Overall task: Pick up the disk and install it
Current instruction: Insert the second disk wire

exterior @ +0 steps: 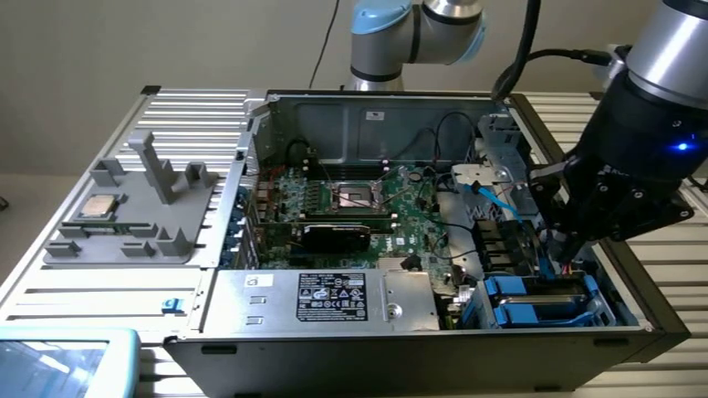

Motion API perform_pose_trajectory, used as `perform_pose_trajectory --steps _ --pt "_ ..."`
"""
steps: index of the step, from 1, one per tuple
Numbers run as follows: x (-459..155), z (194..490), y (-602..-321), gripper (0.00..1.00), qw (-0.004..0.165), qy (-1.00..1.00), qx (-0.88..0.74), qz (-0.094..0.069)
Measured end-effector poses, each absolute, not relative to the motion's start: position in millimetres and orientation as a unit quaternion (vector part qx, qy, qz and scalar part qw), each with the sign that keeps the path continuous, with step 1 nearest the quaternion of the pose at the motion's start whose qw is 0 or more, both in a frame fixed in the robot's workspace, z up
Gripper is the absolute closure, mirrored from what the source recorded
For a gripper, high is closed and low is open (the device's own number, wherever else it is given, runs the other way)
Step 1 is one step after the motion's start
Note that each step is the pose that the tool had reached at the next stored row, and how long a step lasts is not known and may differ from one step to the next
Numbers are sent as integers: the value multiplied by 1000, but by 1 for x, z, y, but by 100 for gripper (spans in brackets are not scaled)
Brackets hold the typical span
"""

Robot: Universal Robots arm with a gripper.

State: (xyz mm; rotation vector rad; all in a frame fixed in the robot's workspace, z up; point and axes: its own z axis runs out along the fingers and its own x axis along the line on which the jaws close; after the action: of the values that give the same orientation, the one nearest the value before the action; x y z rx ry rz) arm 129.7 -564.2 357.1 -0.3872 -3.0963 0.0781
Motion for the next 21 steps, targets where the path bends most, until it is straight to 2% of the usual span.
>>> perform_pose_trajectory --steps 21 --pt "129 354 -569 89 10 -999 14 27"
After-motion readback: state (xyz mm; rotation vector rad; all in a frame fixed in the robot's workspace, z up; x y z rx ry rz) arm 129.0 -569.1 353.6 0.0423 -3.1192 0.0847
